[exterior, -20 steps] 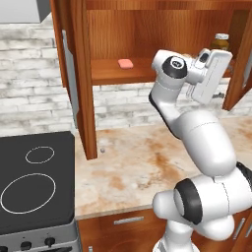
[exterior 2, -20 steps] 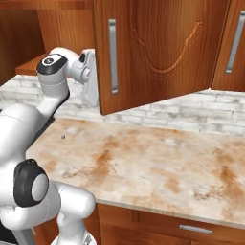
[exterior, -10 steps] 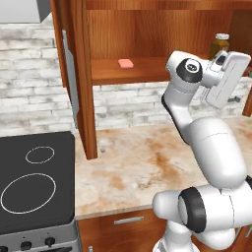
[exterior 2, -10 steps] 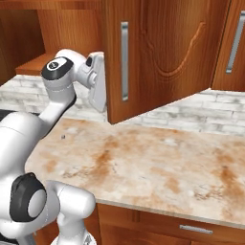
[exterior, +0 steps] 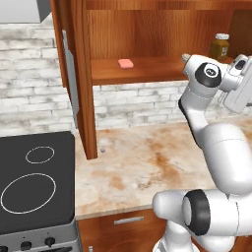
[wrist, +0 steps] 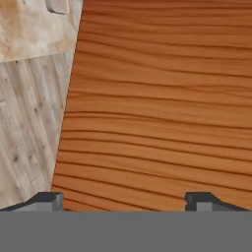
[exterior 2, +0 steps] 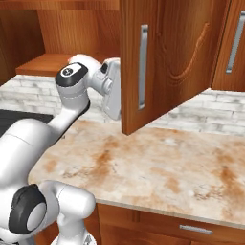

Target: Pick the bar soap and dish brush from the cabinet and place them on the counter.

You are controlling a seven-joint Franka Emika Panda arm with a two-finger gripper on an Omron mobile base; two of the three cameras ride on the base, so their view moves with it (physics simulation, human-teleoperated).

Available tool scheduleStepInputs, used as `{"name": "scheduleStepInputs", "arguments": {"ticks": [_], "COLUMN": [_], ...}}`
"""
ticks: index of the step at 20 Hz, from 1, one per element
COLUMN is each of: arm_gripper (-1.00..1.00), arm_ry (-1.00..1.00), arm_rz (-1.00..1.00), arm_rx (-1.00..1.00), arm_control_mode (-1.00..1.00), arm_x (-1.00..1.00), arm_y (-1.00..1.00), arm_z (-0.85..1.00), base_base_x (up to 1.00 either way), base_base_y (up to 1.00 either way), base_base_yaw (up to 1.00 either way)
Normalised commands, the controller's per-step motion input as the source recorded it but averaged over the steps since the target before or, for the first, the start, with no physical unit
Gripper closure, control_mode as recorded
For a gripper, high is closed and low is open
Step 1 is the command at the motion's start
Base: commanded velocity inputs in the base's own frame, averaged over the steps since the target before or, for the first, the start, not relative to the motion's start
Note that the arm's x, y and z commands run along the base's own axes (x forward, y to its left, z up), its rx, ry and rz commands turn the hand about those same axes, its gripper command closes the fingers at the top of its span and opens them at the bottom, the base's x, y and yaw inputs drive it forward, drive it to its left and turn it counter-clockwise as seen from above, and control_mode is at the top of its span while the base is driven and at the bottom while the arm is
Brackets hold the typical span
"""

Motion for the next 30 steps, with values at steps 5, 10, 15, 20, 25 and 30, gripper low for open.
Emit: {"name": "scheduleStepInputs", "arguments": {"ticks": [5, 10, 15, 20, 25, 30], "arm_gripper": [-1.0, -1.0, -1.0, -1.0, -1.0, -1.0], "arm_ry": [-0.02, 0.0, 0.0, 0.0, 0.0, 0.0], "arm_rz": [-0.01, 0.0, 0.0, 0.0, 0.0, 0.01], "arm_rx": [0.01, 0.03, 0.04, 0.05, 0.04, 0.02], "arm_control_mode": [-1.0, -1.0, -1.0, -1.0, -1.0, -1.0], "arm_x": [-0.04, 0.0, 0.01, 0.08, 0.11, 0.03], "arm_y": [-0.6, -0.6, -0.59, -0.54, -0.39, -0.11], "arm_z": [-0.09, -0.09, -0.1, -0.06, -0.04, 0.0], "base_base_x": [0.0, 0.0, 0.0, 0.0, 0.0, 0.0], "base_base_y": [0.0, 0.0, 0.0, 0.0, 0.0, 0.0], "base_base_yaw": [0.0, 0.0, 0.0, 0.0, 0.0, 0.0]}}
